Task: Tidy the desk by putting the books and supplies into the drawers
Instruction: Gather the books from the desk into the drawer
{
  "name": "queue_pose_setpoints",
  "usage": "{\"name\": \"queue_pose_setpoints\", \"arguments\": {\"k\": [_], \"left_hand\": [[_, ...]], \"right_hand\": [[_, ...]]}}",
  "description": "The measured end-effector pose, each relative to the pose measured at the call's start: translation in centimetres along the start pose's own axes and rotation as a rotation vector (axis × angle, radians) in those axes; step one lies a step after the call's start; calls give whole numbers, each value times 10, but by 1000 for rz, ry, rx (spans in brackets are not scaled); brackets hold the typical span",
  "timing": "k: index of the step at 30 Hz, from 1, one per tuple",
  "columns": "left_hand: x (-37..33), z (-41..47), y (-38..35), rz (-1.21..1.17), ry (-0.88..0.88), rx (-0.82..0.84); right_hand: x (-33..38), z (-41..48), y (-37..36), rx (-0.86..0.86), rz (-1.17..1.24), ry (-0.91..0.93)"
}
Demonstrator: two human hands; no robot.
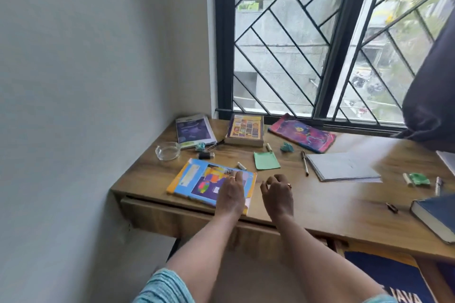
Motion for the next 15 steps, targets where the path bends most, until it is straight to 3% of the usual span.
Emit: {"name": "queue_pose_setpoints", "arguments": {"k": [5, 10, 15], "left_hand": [[16, 65, 8, -31, 60, -24], [30, 162, 15, 12, 123, 102], [46, 272, 11, -83, 308, 203]], "right_hand": [[14, 74, -4, 6, -20, 1], [19, 185, -15, 58, 60, -74], [12, 300, -46, 266, 139, -240]]}}
Point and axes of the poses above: each hand's wrist, its own z-axis towards the middle knuckle, its own y-axis out of the back of the hand, x = y × z, the point moved 3 cm from there along z, towards the middle knuckle, and after that the axes turned 8 degrees about x, right-handed, at the moved point
